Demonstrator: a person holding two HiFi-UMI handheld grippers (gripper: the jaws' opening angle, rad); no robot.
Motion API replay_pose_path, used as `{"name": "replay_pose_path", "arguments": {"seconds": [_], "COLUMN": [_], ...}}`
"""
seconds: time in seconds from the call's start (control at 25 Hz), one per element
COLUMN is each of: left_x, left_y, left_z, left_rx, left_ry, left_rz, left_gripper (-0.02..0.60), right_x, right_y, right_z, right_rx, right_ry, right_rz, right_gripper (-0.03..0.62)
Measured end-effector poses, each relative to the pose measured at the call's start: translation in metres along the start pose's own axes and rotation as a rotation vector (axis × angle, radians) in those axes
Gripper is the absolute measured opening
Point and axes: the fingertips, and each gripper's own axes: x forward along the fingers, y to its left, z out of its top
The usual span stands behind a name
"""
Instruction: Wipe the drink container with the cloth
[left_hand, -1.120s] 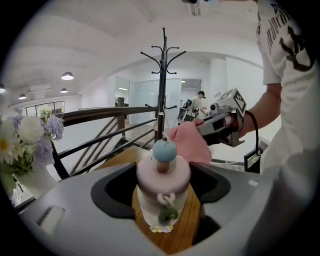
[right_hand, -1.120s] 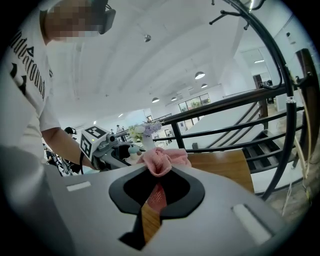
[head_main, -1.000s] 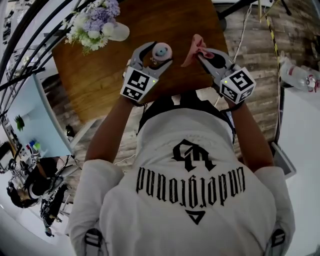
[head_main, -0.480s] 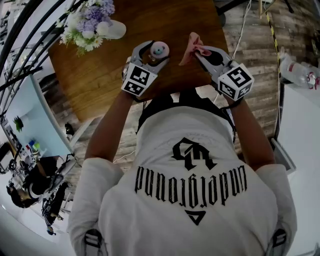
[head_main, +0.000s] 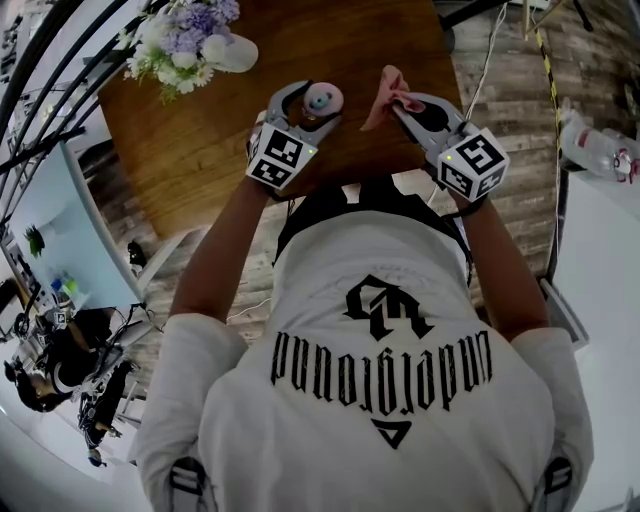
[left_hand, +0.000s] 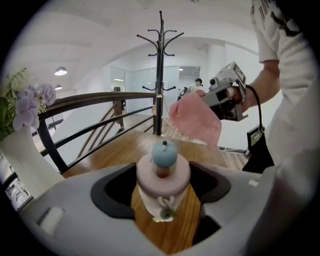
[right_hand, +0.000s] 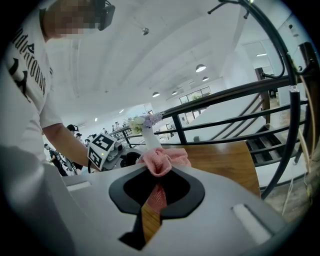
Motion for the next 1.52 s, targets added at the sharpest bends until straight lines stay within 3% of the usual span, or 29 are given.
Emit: {"name": "replay_pose_path", "arguments": {"seconds": [0.28,0.88,1.08,1.24,1.52], "left_x": [-0.009,-0.089,-0.108,-0.122,-0.159], "left_y": [-0.001,0.016,0.023,0.024,-0.003], "left_z": [-0.014,-0.007,0.001,0.013,0.053], "left_rx": [-0.012,-0.057,-0.051,-0.064,-0.098], "left_ry": [0.035,-0.108,-0.161,-0.222,-0.305], "left_rz": [-0.016,-0.005,-0.046,-0.056,-0.008], "left_gripper": [0.385,0.380,0.343,0.277,0.162], "right_x": [0.003,0.028,0.026,0.013,-0.022], "right_y": [0.009,0.058,0.073,0.080,0.110], "right_z": [0.007,0.025,0.032,0.036,0.053], "right_rx": [-0.024,-0.109,-0.104,-0.128,-0.196], "right_ry": [0.002,-0.010,-0.056,-0.075,-0.104], "right_rz": [0.000,-0.025,-0.095,-0.160,-0.155], "right_gripper": [0.026,0.026,0.026,0.026,0.026]}}
